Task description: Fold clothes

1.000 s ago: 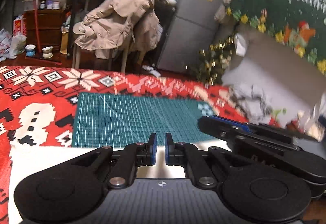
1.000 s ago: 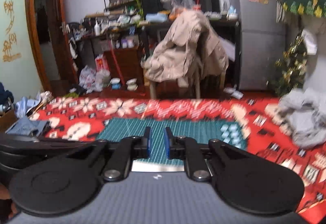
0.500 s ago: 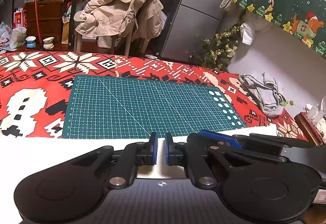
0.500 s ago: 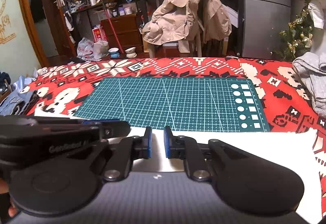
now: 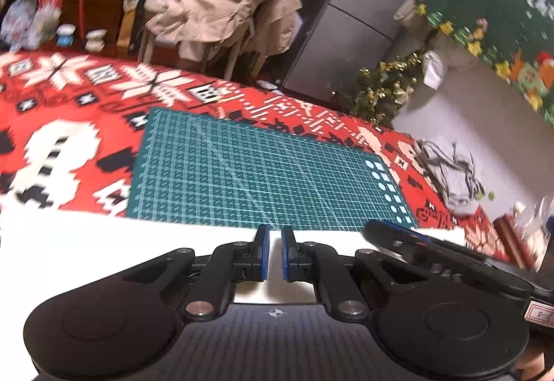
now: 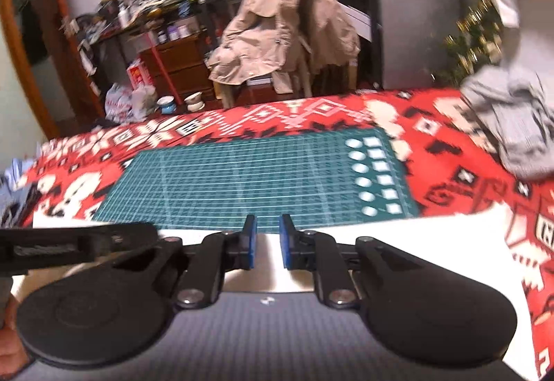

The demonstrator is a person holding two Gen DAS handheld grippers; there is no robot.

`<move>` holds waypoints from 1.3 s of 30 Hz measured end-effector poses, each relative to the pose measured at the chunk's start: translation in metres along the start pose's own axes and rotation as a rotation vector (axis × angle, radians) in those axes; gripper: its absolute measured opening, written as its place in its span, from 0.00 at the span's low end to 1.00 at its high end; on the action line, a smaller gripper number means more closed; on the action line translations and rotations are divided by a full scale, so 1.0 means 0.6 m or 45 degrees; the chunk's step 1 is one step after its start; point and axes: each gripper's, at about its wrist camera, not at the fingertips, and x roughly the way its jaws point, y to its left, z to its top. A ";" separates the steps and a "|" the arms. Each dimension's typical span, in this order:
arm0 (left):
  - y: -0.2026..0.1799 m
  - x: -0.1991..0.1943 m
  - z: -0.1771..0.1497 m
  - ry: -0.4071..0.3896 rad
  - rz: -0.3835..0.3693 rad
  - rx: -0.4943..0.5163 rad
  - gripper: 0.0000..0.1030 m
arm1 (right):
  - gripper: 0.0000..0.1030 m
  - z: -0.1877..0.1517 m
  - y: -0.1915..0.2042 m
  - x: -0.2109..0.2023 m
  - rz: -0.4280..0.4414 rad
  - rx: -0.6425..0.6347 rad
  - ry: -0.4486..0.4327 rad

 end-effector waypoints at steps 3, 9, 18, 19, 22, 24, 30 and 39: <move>0.022 -0.005 0.002 0.017 -0.036 -0.099 0.07 | 0.15 0.007 -0.043 -0.008 0.064 0.160 0.022; 0.074 -0.014 0.008 0.019 -0.095 -0.286 0.06 | 0.14 0.009 -0.136 -0.016 0.099 0.491 0.007; 0.136 -0.047 0.021 -0.043 -0.007 -0.458 0.06 | 0.13 0.007 -0.226 -0.033 0.011 0.703 -0.049; 0.143 -0.051 0.022 -0.049 0.010 -0.472 0.06 | 0.13 0.007 -0.235 -0.034 -0.003 0.718 -0.058; 0.160 -0.063 0.026 -0.076 0.111 -0.499 0.04 | 0.13 0.007 -0.251 -0.035 -0.018 0.759 -0.078; 0.177 -0.072 0.027 -0.097 0.149 -0.530 0.04 | 0.13 0.009 -0.251 -0.036 -0.047 0.747 -0.088; 0.196 -0.094 0.030 -0.163 0.090 -0.627 0.05 | 0.16 0.010 -0.244 -0.040 -0.039 0.742 -0.135; 0.136 -0.049 0.013 -0.038 -0.147 -0.560 0.05 | 0.17 0.010 -0.192 -0.015 0.241 0.723 -0.036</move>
